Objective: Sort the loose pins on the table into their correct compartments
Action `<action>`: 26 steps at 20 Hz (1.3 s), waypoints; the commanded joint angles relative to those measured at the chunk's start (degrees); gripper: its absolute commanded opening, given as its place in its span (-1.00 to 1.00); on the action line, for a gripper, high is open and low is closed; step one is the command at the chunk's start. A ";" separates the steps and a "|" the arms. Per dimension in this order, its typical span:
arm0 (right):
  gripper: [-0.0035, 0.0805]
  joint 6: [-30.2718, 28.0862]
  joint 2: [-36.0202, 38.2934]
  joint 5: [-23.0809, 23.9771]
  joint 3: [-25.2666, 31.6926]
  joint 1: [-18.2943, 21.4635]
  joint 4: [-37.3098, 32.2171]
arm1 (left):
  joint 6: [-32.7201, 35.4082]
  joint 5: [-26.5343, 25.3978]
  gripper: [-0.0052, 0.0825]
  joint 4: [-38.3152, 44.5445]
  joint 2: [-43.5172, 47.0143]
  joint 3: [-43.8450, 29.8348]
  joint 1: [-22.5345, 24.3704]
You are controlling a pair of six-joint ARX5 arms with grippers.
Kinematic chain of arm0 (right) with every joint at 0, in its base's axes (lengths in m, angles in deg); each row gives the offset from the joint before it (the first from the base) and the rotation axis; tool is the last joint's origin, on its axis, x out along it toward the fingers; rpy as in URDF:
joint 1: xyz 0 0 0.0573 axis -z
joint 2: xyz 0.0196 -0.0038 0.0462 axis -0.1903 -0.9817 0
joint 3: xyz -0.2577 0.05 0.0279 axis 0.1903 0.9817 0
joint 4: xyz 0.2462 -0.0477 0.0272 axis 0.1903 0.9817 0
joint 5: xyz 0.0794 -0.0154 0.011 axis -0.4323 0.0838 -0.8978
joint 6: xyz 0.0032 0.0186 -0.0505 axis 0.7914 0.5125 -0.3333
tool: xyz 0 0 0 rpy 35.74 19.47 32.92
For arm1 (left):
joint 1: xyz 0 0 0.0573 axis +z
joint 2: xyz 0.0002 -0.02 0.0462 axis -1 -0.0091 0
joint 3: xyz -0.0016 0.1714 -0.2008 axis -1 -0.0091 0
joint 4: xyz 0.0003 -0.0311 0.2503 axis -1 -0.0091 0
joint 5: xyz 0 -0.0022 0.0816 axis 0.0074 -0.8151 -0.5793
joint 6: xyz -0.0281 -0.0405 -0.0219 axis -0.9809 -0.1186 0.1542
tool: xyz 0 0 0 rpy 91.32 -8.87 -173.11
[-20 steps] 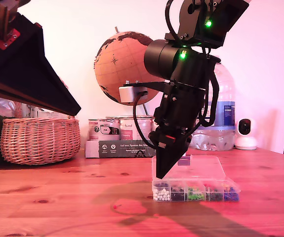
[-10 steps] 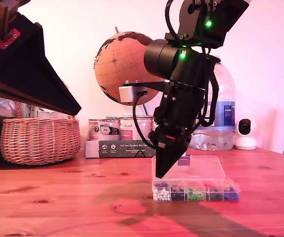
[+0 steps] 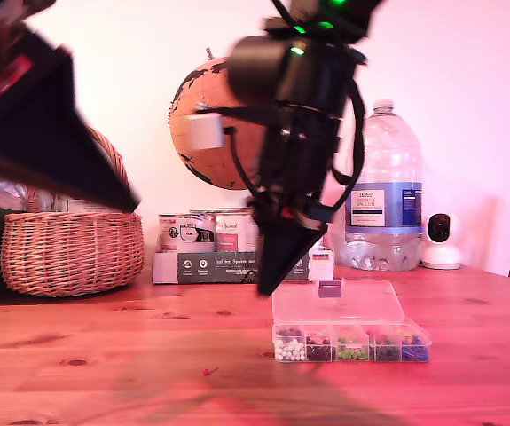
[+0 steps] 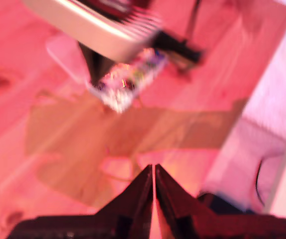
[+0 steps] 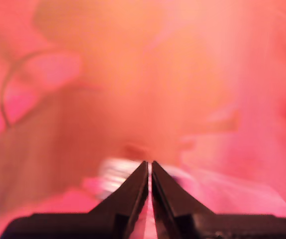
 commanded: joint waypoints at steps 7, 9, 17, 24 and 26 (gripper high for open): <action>-0.87 -8.44 0.09 -4.15 0.55 -4.68 -2.27 | 1.16 -6.93 -0.94 -6.80 0.09 -1.36 -0.15; -0.87 -10.62 -0.68 -4.22 0.55 -4.63 -2.25 | 1.11 -8.17 -0.94 -7.48 -0.24 -1.36 -0.15; -0.77 -13.88 -3.87 -4.50 0.55 -4.33 -3.56 | -1.60 -8.37 -0.94 -10.56 -0.33 -1.36 -0.15; -0.69 -15.32 -5.66 -4.28 0.55 -4.37 -3.61 | -3.23 -8.33 -0.93 -11.74 -0.31 -1.36 -0.15; -0.60 -15.34 -5.68 -4.42 0.55 -4.28 -3.74 | -3.41 -8.33 -0.94 -11.78 -0.31 -1.36 -0.15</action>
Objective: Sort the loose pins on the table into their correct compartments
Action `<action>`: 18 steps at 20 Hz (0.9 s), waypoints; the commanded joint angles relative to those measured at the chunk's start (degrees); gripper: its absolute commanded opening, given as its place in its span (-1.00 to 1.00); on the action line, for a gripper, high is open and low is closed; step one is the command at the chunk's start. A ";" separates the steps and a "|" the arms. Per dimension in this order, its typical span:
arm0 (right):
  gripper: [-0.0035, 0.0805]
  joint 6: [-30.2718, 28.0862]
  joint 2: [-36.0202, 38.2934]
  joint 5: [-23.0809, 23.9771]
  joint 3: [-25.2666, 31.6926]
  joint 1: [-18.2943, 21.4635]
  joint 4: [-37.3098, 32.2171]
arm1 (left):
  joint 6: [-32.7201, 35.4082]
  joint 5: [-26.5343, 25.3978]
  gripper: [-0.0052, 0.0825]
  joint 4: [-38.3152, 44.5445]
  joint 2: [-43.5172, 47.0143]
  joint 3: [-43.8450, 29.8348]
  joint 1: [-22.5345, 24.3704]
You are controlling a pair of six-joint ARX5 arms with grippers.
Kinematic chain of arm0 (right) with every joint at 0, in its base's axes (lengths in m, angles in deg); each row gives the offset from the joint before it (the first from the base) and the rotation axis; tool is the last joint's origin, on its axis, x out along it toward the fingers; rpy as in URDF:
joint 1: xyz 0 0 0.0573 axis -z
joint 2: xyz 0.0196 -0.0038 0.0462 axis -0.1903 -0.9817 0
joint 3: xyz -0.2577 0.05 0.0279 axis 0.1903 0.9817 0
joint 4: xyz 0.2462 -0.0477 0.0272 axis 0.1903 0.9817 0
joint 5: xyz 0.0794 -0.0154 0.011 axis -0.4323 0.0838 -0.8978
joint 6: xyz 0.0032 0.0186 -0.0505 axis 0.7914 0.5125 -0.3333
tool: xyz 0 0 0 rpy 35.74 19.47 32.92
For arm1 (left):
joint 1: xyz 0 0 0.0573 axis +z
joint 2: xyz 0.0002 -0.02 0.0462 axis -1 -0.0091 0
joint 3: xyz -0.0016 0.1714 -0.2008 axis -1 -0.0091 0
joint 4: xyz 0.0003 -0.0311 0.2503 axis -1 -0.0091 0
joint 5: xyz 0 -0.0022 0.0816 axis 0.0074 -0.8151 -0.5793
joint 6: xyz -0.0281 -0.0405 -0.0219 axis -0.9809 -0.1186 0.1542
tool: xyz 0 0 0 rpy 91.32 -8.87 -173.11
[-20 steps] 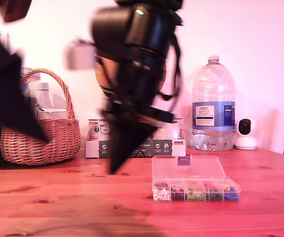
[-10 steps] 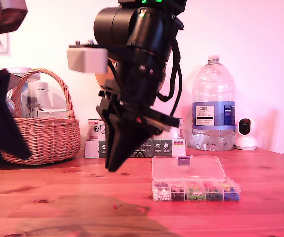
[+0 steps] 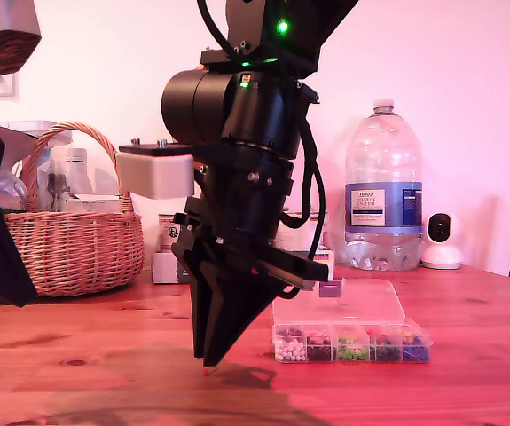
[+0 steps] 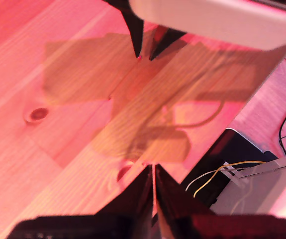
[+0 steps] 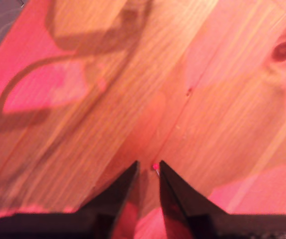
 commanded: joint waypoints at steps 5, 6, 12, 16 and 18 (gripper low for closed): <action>-0.58 -0.39 -0.90 -0.46 0.55 -0.13 -1.11 | -0.31 0.00 -0.93 0.20 -0.31 -1.27 -0.15; -0.58 -0.39 -1.03 -0.46 0.55 -0.13 -1.38 | -0.28 0.00 -0.94 0.17 -0.31 -1.27 -0.15; -0.58 -0.35 -1.90 -0.68 0.55 0.13 -1.46 | -0.28 0.00 -0.94 0.17 -0.33 -1.27 -0.15; -0.58 -0.33 -2.54 -0.68 0.55 0.31 -1.20 | -0.28 0.00 -0.93 0.17 -0.33 -1.27 -0.15; -0.58 -0.35 -2.75 -0.81 0.55 0.44 -1.55 | -0.31 0.00 -0.94 0.15 -0.33 -1.27 -0.15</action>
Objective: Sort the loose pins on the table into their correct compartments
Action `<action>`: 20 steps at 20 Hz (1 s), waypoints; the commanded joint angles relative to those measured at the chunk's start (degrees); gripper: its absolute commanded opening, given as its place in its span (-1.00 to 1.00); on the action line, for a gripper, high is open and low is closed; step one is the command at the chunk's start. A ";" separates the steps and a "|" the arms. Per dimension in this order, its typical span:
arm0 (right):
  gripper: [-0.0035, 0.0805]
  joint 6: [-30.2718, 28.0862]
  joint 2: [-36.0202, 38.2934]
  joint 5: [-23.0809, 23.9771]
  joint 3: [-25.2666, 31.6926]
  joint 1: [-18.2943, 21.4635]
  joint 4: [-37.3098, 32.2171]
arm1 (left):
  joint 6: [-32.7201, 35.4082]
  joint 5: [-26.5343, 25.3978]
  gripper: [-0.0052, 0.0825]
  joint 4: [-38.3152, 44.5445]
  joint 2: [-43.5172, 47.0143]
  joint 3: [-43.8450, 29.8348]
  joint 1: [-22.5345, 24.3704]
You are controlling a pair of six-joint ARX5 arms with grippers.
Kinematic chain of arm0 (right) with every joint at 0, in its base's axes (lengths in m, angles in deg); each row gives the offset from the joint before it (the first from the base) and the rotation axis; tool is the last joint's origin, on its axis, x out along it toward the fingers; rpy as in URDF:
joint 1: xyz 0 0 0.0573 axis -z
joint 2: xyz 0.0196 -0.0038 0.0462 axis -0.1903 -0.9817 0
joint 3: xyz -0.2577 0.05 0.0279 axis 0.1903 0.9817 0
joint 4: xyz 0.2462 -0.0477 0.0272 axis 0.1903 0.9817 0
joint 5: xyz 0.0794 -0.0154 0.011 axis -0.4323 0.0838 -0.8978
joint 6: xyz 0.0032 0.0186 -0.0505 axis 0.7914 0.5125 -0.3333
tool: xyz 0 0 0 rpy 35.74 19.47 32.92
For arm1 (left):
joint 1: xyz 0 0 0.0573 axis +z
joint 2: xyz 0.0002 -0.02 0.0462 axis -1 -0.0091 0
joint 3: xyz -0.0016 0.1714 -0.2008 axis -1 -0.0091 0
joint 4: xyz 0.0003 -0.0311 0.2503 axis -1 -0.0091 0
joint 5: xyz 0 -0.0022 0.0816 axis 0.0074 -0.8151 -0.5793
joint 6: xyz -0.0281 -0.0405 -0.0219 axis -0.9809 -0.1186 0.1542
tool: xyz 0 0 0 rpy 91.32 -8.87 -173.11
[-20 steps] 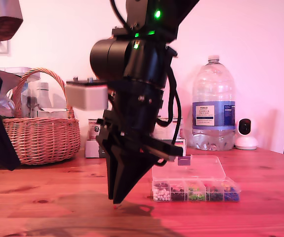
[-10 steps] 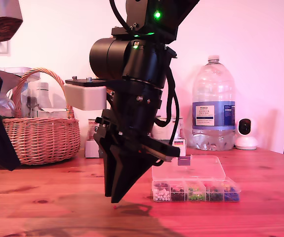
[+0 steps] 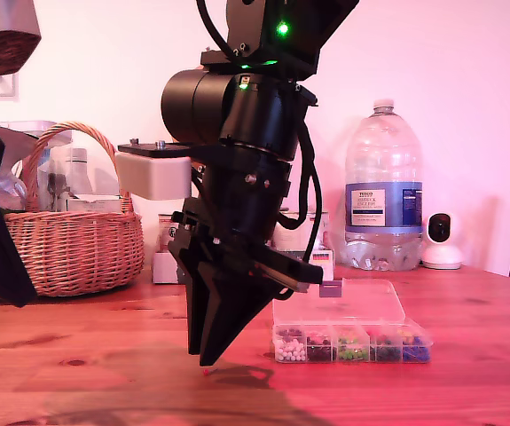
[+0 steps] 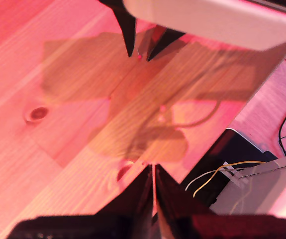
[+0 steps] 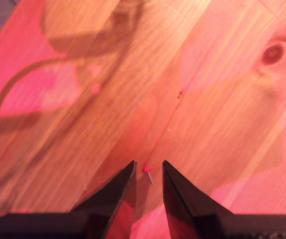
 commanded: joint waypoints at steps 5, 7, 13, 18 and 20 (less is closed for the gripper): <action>-0.58 -0.35 -2.60 -1.31 0.55 0.87 -0.07 | -0.20 0.00 -0.94 0.22 -0.33 -1.27 -0.15; -0.58 -0.33 -2.84 -1.31 0.55 0.90 -0.02 | -0.20 0.00 -0.94 0.22 -0.33 -1.27 -0.15; -0.58 -0.33 -3.21 -1.92 0.55 0.87 -0.15 | -0.20 0.00 -0.94 0.28 -0.31 -1.27 -0.15; -0.58 0.11 -3.54 -1.81 0.55 0.87 -0.57 | -0.22 0.04 -0.93 0.28 -0.31 -1.27 -0.15; -0.58 0.11 -4.11 -1.27 0.55 0.85 -0.42 | -0.22 0.07 -0.94 0.26 -0.31 -1.27 -0.15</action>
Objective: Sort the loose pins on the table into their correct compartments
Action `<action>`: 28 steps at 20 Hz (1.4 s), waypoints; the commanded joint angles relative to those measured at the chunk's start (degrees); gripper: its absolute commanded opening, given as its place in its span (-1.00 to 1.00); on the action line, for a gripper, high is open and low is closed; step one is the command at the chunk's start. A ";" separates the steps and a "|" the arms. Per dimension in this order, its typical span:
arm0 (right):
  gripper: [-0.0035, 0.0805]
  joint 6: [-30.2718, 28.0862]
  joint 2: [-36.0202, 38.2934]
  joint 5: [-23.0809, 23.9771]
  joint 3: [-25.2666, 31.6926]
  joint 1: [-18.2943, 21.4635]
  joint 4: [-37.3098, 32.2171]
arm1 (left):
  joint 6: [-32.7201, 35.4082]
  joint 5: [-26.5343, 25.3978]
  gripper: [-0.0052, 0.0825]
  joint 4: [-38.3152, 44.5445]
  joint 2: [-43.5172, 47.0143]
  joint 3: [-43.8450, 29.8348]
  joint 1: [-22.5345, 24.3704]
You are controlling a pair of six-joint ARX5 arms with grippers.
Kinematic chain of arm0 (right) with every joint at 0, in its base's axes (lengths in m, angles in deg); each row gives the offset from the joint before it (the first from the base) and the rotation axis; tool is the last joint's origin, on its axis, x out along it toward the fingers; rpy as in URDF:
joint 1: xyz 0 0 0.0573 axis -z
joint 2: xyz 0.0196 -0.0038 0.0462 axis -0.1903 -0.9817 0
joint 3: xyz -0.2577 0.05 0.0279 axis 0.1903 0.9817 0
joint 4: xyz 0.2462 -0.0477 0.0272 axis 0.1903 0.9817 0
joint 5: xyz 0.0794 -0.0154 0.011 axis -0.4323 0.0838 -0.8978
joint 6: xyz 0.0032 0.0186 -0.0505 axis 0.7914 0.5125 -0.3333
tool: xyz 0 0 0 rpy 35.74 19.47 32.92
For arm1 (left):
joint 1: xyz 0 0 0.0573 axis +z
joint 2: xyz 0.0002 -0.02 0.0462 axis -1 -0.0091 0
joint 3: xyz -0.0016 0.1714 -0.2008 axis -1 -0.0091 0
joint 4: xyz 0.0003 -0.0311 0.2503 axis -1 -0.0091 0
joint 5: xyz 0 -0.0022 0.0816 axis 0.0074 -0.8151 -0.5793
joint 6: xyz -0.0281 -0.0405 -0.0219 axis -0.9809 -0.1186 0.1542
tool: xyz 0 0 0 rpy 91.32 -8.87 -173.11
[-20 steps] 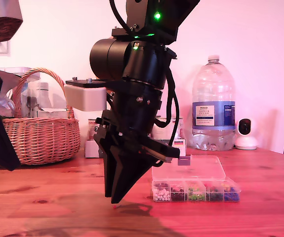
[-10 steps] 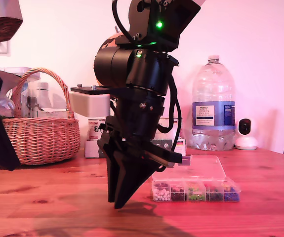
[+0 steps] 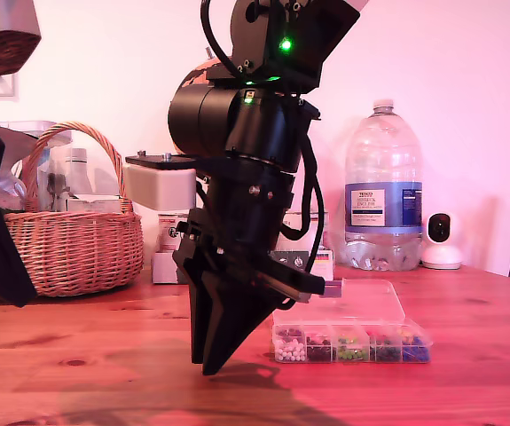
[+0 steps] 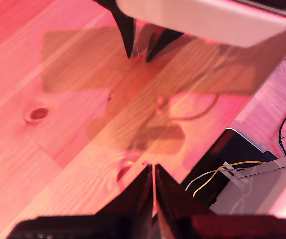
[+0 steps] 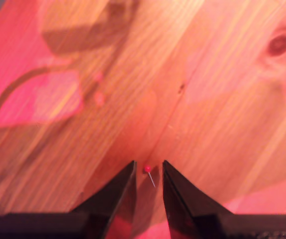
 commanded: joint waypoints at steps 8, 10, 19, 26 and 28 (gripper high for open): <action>-0.67 0.11 -3.85 0.04 0.55 -0.26 1.53 | -0.85 0.68 -0.94 -0.44 -0.31 -1.27 -0.15; -0.71 0.11 -3.85 0.04 0.55 -0.26 1.53 | -0.85 0.70 -0.94 -0.48 -0.31 -1.27 -0.15; -0.80 0.11 -3.85 0.04 0.55 -0.28 0.28 | -1.29 0.70 -0.94 -0.61 -0.31 -1.27 -0.15; -0.93 0.11 -3.87 0.02 0.55 -0.28 0.28 | -1.29 0.70 -0.94 -0.61 -0.31 -1.27 -0.15; -0.94 0.11 -3.87 0.02 0.55 -0.26 0.44 | -1.29 0.72 -0.94 -0.61 -0.31 -1.27 -0.15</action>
